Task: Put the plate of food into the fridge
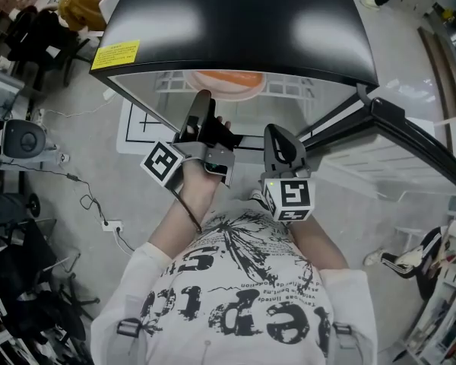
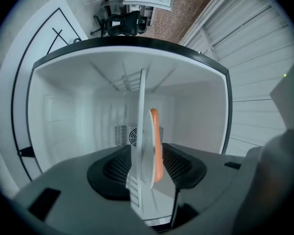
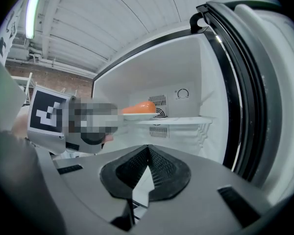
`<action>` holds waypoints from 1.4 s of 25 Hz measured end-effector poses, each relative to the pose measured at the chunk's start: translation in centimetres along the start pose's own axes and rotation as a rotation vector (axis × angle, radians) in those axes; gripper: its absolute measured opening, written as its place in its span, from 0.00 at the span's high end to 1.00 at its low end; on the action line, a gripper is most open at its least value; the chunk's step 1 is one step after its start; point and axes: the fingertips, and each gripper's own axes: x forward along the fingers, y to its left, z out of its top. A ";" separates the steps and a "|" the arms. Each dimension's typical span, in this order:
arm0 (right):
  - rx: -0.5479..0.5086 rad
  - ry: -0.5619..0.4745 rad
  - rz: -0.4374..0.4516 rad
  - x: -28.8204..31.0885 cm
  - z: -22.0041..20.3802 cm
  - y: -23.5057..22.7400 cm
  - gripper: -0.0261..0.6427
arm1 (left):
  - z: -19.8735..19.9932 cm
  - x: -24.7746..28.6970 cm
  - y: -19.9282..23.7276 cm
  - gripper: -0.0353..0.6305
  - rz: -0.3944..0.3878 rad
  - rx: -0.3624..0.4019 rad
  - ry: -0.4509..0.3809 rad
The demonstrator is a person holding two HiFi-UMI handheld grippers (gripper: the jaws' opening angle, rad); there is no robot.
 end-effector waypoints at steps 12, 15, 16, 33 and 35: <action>-0.007 -0.003 -0.020 -1.0 0.0 1.9 0.96 | 0.3 -3.5 0.0 0.78 0.082 0.335 0.109; -0.010 -0.003 -0.022 -1.2 -0.1 2.4 0.96 | 0.7 -4.3 0.2 0.94 0.106 0.407 0.118; -0.012 -0.003 -0.022 -1.2 -0.1 2.6 0.96 | 0.5 -4.4 0.0 0.94 0.098 0.422 0.125; -0.031 -0.067 -0.013 -1.3 2.5 4.3 0.96 | -3.8 -5.9 -4.2 0.94 0.013 1.449 0.287; -0.031 -0.074 -0.016 -1.4 2.6 4.2 0.96 | -3.9 -6.3 -3.9 0.94 0.024 1.482 0.268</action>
